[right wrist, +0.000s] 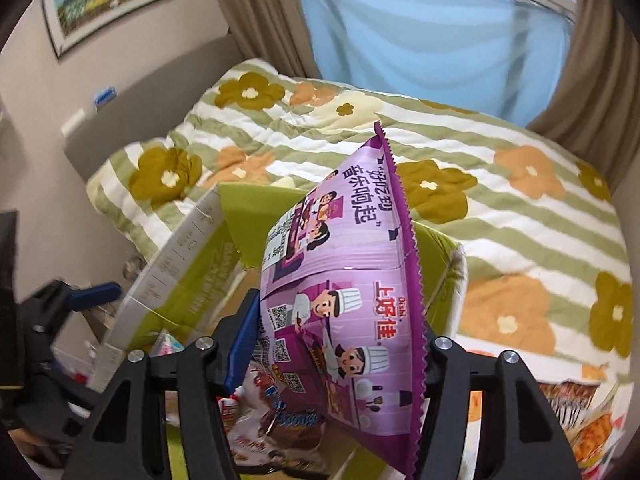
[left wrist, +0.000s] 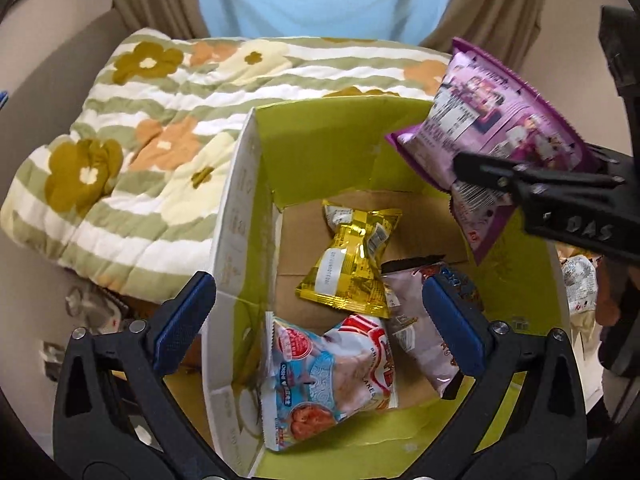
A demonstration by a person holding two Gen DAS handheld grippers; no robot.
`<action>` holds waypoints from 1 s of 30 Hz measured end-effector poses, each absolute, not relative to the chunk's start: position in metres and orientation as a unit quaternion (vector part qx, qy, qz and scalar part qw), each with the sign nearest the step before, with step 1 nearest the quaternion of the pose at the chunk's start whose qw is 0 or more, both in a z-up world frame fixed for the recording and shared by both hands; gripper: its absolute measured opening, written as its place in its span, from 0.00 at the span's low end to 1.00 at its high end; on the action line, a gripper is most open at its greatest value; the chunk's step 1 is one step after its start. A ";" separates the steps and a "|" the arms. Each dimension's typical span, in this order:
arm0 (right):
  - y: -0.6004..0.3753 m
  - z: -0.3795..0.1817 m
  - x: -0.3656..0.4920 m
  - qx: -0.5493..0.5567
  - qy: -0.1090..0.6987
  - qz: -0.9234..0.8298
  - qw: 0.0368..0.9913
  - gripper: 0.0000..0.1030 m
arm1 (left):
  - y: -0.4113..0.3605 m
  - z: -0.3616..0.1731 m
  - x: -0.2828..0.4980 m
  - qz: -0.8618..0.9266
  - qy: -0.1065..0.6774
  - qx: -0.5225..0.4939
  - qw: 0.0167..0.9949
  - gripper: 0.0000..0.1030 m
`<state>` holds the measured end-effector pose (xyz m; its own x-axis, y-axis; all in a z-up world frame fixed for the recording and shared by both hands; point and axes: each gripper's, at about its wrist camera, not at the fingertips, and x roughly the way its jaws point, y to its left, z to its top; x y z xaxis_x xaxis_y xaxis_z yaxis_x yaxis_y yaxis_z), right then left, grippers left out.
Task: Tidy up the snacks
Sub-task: 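Carry both bags over the box and open both tools to drop them inside, then move both tools back over the remaining snack bags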
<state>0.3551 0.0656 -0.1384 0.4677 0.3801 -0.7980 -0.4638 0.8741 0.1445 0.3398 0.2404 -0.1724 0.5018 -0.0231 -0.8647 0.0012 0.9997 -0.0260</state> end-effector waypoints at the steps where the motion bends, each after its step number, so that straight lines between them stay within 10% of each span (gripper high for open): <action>1: 0.070 -0.142 0.356 -0.055 0.454 0.246 0.855 0.56 | 0.241 -0.173 0.339 -0.005 0.499 -0.012 0.866 0.99; 4: 0.075 -0.150 0.355 -0.066 0.452 0.240 0.856 0.67 | 0.242 -0.173 0.336 -0.002 0.498 -0.012 0.867 0.99; 7: 0.071 -0.148 0.350 -0.058 0.441 0.236 0.864 0.99 | 0.239 -0.172 0.330 0.000 0.497 -0.007 0.868 1.00; 30: 0.021 -0.090 0.273 0.011 0.397 0.187 0.898 0.99 | 0.193 -0.120 0.286 -0.068 0.454 0.030 0.888 0.99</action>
<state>0.2725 0.0206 -0.0904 0.6139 0.3455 -0.7098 -0.3276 0.9296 0.1690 0.2859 0.1934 -0.1198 0.5778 -0.0948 -0.8107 0.1484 0.9889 -0.0098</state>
